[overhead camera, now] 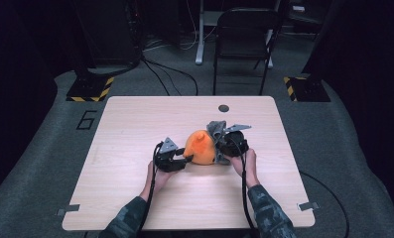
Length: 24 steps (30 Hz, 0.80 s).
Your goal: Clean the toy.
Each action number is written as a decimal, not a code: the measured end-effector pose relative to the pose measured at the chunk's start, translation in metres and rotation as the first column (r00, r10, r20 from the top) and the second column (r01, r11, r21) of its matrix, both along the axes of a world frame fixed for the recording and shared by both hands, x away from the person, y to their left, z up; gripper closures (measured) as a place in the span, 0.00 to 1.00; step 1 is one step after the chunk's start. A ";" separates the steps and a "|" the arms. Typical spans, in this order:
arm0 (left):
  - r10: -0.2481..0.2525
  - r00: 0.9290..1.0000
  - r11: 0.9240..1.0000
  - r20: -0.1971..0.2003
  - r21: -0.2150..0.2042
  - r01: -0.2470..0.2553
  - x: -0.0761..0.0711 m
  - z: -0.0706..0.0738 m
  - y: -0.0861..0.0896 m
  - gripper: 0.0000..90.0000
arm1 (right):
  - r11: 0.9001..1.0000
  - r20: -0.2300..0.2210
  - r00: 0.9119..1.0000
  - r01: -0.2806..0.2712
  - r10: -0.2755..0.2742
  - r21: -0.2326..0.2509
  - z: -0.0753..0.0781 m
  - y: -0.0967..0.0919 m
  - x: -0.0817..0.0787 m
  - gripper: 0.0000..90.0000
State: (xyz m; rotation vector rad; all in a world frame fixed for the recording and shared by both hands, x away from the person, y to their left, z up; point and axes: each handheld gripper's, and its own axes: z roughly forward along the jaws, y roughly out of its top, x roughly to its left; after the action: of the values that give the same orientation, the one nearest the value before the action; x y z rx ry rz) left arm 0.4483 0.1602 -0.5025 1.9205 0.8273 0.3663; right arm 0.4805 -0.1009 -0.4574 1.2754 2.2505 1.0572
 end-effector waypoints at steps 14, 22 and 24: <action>-0.002 0.992 1.000 0.125 0.015 0.000 -0.010 0.027 -0.013 0.90 | 0.997 0.039 0.998 0.039 -0.042 0.061 0.029 -0.024 -0.007 0.83; -0.004 0.985 0.999 0.172 0.032 -0.002 -0.016 0.049 -0.011 0.90 | 0.995 0.106 0.994 0.017 -0.027 0.099 0.059 -0.023 -0.019 0.83; -0.006 0.982 0.999 0.187 0.041 -0.002 -0.016 0.051 -0.013 0.90 | 0.995 0.116 0.993 0.005 -0.016 0.099 0.063 -0.019 -0.022 0.83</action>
State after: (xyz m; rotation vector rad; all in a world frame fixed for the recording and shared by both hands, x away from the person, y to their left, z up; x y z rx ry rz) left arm 0.4322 0.1471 -0.4514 1.8915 0.6987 0.5572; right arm 0.4589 -0.1200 -0.3940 1.2292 2.1267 1.2196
